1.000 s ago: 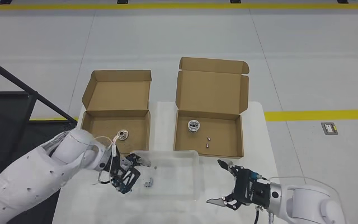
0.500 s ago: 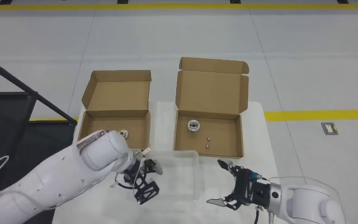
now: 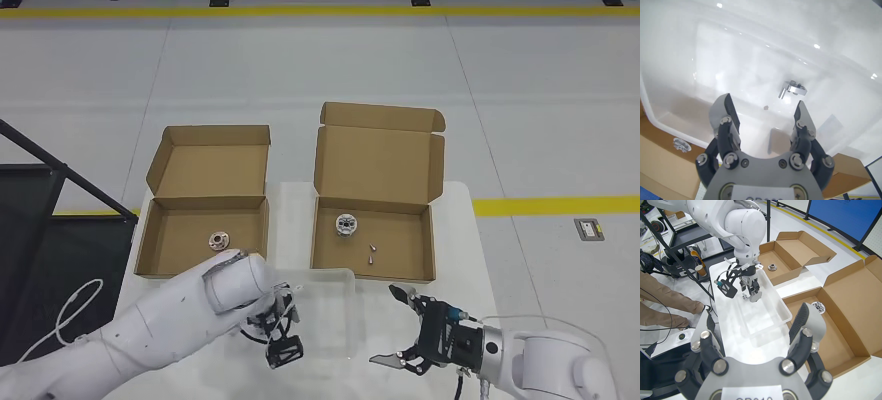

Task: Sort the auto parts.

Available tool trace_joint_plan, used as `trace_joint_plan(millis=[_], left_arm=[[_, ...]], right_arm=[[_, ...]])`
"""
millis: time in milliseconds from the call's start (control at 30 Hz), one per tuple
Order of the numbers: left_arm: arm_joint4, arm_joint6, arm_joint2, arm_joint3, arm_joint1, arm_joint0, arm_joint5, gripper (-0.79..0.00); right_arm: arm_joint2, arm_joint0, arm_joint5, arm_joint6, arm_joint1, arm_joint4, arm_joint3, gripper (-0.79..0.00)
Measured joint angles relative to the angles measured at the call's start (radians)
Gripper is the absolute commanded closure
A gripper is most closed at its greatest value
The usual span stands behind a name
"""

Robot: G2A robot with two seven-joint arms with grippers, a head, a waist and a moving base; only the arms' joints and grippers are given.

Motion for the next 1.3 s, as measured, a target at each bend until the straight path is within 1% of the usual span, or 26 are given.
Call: trace_joint_plan(millis=[67,133,233,300,333,433,467,500,633,833,933,1000,1033,1067,1133,1167,1233,1300], left_arm=[[0.054,0.0,0.0,0.032,-0.027,0.015,0.0,-0.582],[0.091,0.0,0.0,0.065,-0.052,0.024,0.0,-0.57],[0.144,0.0,0.0,0.113,-0.084,0.037,0.0,-0.545],[0.152,0.001,0.0,0.135,-0.101,0.041,0.0,-0.493],[0.156,0.002,0.0,0.148,-0.111,0.042,0.002,-0.493],[0.164,0.023,0.0,0.179,-0.132,0.043,0.023,-0.477],[0.166,0.036,0.0,0.19,-0.136,0.041,0.036,-0.449],[0.173,0.046,0.0,0.201,-0.139,0.038,0.045,-0.446],[0.209,0.098,0.0,0.245,-0.148,0.031,0.097,-0.388],[0.21,0.111,0.0,0.267,-0.143,0.024,0.111,-0.376],[0.198,0.113,0.0,0.259,-0.135,0.013,0.113,-0.382],[0.152,0.127,0.0,0.246,-0.125,-0.004,0.126,-0.409],[0.122,0.13,0.0,0.234,-0.116,-0.014,0.13,-0.431],[0.104,0.129,0.0,0.222,-0.108,-0.018,0.129,-0.474],[0.058,0.118,0.0,0.187,-0.086,-0.023,0.117,-0.536],[0.036,0.107,0.0,0.172,-0.076,-0.023,0.106,-0.536],[-0.03,0.061,0.0,0.13,-0.051,-0.021,0.061,-0.557],[-0.1,0.006,0.0,0.086,-0.028,-0.019,0.012,-0.616]], right_arm=[[0.0,0.0,0.0,0.0,0.0,0.0,0.0,-0.785],[0.0,0.0,0.0,0.0,0.0,0.0,0.0,-0.785],[0.0,0.0,0.0,0.0,0.0,0.0,0.0,-0.785],[0.0,0.0,0.0,0.0,0.0,0.0,0.0,-0.785],[0.0,0.0,0.0,0.0,0.0,0.0,0.0,-0.785],[0.0,0.0,0.0,0.0,0.0,0.0,0.0,-0.785],[0.0,0.0,0.0,0.0,0.0,0.0,0.0,-0.785],[0.0,0.0,0.0,0.0,0.0,0.0,0.0,-0.785],[0.0,0.0,0.0,0.0,0.0,0.0,0.0,-0.785],[0.0,0.0,0.0,0.0,0.0,0.0,0.0,-0.785],[0.0,0.0,0.0,0.0,0.0,0.0,0.0,-0.785],[0.0,0.0,0.0,0.0,0.0,0.0,0.0,-0.785],[0.0,0.0,0.0,0.0,0.0,0.0,0.0,-0.785],[0.0,0.0,0.0,0.0,0.0,0.0,0.0,-0.785],[0.0,0.0,0.0,0.0,0.0,0.0,0.0,-0.785],[0.0,0.0,0.0,0.0,0.0,0.0,0.0,-0.785],[0.0,0.0,0.0,0.0,0.0,0.0,0.0,-0.785],[0.0,0.0,0.0,0.0,0.0,0.0,0.0,-0.785]])
